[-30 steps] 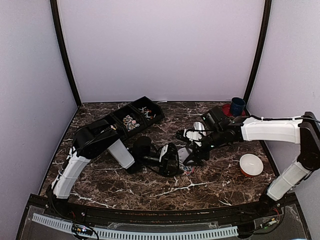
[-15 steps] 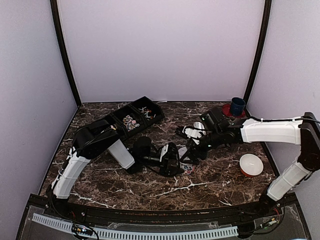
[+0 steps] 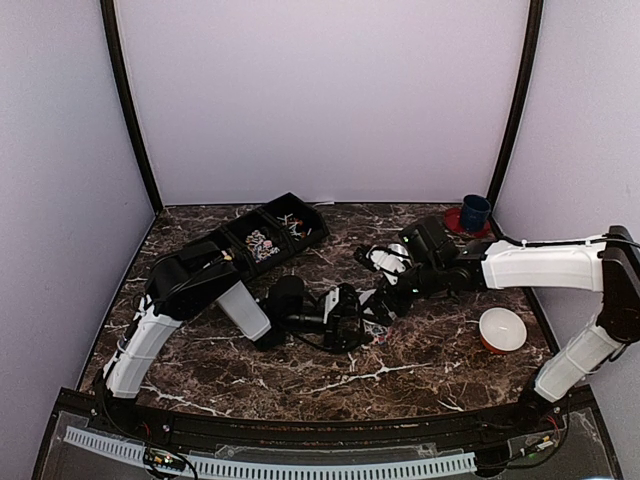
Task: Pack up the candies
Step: Screw the bottle lid onto the packing bottle, then put down the packed packing bottle at the center of the board.
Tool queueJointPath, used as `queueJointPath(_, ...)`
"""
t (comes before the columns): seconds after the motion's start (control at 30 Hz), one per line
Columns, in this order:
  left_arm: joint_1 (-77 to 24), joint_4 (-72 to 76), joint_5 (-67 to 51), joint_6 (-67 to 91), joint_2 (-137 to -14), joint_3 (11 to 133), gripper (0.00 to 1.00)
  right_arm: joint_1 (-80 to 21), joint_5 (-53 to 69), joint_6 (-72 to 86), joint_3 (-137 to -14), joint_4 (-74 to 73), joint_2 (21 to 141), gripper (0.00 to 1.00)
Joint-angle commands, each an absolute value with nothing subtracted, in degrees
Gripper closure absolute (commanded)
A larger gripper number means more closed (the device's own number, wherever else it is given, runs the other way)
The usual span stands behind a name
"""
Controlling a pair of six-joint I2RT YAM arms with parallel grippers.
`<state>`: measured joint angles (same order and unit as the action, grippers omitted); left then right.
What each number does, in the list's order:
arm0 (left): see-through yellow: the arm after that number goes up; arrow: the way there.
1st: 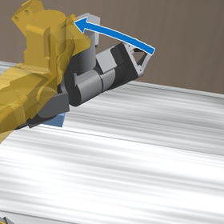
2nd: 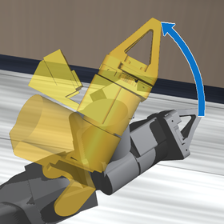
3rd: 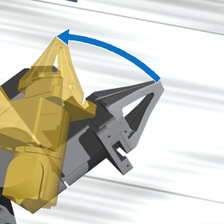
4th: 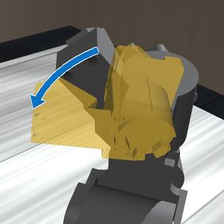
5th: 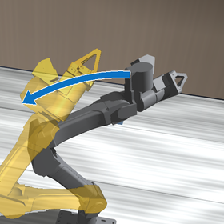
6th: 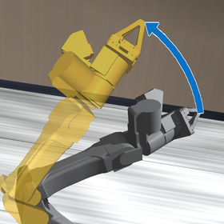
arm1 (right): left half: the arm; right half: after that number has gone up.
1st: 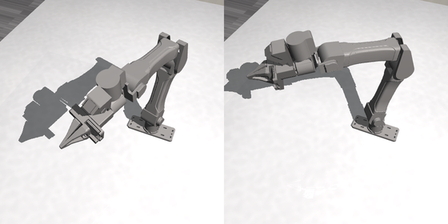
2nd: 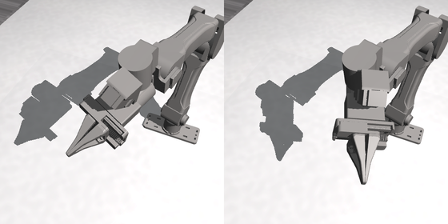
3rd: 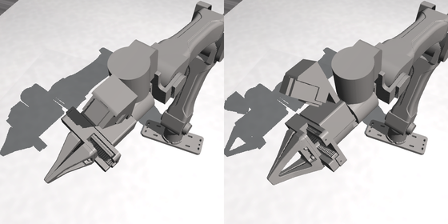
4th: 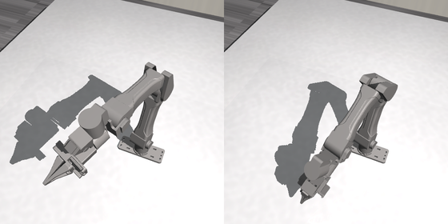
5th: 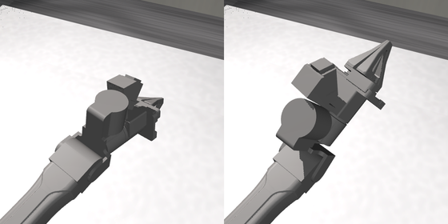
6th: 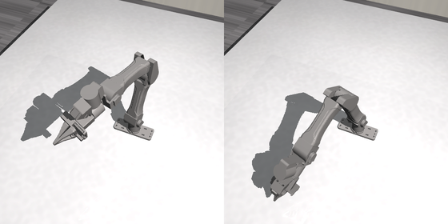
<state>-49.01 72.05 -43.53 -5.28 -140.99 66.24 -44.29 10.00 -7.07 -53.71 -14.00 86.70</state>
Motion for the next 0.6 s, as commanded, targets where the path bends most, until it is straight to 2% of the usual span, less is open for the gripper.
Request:
queueJointPath(0.0, -48.9, 58.2, -39.4, -3.3, -144.8, 63.0, 0.23, -44.3, 2.9, -5.5, -53.6, -14.2, 84.3, 0.02)
queueJointPath(0.3, -48.8, 58.4, -32.1, -2.7, -144.1, 62.3, 0.24, -41.4, -8.3, 0.4, -52.6, -14.4, 77.7, 0.02)
queueJointPath(0.57, -47.6, 57.6, -21.6, 1.6, -143.3, 61.8, 0.24, -38.6, -10.8, 4.3, -49.0, -12.9, 72.5, 0.02)
